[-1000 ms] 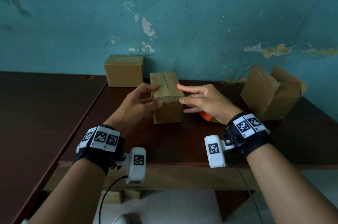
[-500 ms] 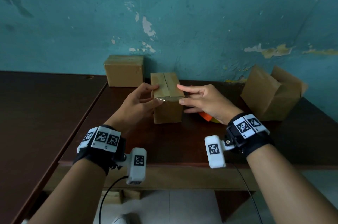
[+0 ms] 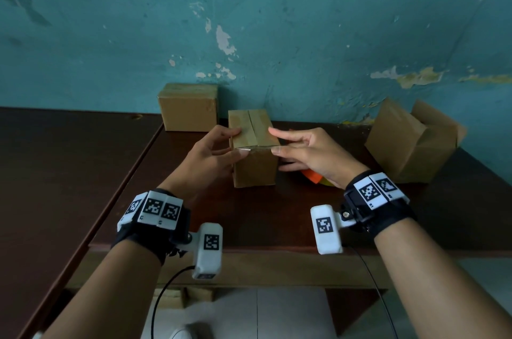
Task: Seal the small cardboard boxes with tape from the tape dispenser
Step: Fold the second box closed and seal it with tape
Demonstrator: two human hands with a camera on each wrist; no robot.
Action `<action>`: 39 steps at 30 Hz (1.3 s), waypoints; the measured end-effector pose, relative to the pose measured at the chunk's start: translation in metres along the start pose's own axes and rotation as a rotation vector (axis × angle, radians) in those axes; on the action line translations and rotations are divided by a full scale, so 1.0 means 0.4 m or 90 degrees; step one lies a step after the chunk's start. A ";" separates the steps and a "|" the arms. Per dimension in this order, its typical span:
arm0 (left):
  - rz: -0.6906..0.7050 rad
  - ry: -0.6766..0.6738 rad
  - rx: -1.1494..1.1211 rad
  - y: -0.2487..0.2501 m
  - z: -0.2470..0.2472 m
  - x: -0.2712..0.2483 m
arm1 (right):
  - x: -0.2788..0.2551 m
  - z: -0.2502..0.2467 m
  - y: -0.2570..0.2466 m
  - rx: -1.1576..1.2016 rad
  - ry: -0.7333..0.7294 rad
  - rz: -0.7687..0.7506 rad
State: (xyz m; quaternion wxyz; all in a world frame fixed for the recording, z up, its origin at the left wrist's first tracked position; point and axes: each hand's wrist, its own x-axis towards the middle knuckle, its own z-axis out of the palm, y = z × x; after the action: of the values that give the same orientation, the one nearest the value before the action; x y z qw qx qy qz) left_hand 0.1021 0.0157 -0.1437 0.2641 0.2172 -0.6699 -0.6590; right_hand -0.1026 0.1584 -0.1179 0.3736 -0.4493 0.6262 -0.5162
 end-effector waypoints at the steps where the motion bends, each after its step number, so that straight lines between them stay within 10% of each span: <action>1: 0.008 0.002 0.009 0.000 0.001 0.000 | 0.000 0.000 0.001 0.001 0.001 -0.001; 11: 0.099 0.017 0.210 -0.019 -0.007 0.010 | 0.004 0.004 0.014 -0.019 0.009 -0.014; 30: 0.052 0.030 0.093 0.015 0.020 -0.006 | -0.008 -0.002 -0.007 0.001 -0.028 -0.003; 39: 0.094 0.162 0.228 0.002 0.050 0.015 | 0.008 0.034 -0.006 -0.035 0.109 -0.036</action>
State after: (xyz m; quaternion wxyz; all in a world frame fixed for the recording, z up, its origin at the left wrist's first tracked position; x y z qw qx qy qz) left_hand 0.0847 0.0272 -0.1424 0.3512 0.2923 -0.7517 -0.4756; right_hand -0.0906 0.1510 -0.1179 0.2913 -0.4310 0.6568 -0.5459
